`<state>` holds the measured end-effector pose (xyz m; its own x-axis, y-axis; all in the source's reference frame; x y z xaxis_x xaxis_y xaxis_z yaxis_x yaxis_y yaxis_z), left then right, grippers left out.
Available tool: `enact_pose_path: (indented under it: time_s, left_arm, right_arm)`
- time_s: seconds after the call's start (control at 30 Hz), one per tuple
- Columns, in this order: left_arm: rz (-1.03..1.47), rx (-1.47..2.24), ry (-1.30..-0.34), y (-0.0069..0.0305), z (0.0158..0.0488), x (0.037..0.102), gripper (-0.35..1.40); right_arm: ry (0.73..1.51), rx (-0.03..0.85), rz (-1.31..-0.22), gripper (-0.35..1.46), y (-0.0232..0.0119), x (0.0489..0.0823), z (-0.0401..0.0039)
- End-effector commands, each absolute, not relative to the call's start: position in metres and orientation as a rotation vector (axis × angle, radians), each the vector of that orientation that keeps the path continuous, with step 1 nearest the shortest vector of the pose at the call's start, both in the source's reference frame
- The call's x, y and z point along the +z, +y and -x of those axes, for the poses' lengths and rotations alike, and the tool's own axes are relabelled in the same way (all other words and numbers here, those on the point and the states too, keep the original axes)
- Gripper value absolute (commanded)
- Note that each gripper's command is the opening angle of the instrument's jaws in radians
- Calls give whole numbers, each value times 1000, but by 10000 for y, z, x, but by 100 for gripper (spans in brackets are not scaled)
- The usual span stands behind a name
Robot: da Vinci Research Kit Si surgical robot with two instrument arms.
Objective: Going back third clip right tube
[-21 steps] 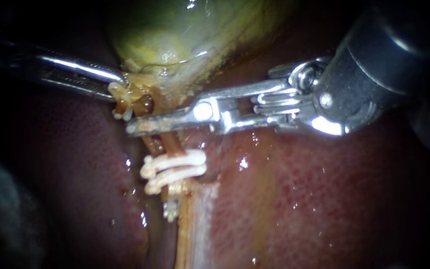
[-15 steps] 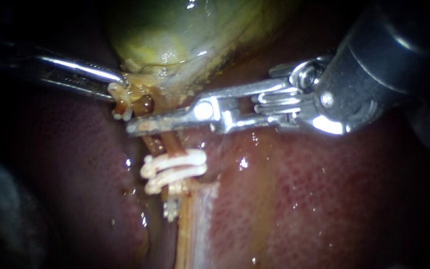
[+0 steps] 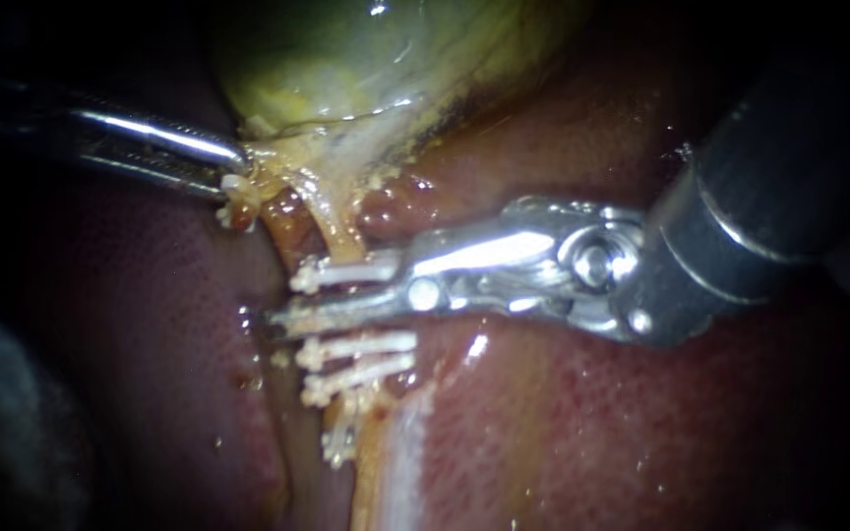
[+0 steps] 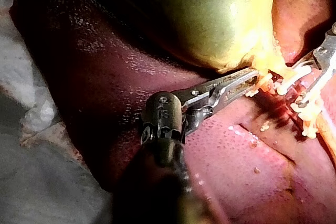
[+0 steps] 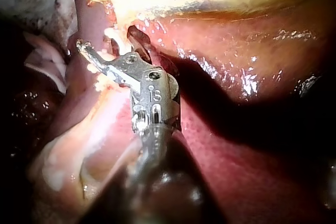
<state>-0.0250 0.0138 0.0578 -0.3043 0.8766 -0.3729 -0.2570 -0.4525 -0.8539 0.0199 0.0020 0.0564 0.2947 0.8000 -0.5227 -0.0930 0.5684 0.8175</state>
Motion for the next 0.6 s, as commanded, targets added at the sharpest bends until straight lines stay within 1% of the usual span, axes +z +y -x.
enact_pose_path:
  time_s: [0.03,0.07,0.17,0.23,0.37,0.4,0.6]
  left_arm:
    - [1127,1851,-888,138,250,579,-35]
    - [1127,1852,-888,138,250,580,-35]
    - [1127,1852,-888,138,250,580,-35]
    - [1127,1852,-888,138,249,580,-35]
    - [1128,1852,-889,137,248,580,-35]
    - [1128,1852,-889,137,247,580,-35]
    - [1128,1853,-890,137,246,579,-35]
  right_arm:
    - [1122,652,-745,49,21,565,-197]
    - [1125,619,-722,49,22,566,-193]
    - [1112,569,-679,49,22,567,-185]
    - [1116,513,-643,49,22,566,-179]
    - [1136,452,-613,50,22,561,-164]
    - [1144,425,-599,50,22,558,-158]
    - [1167,349,-568,50,28,539,-128]
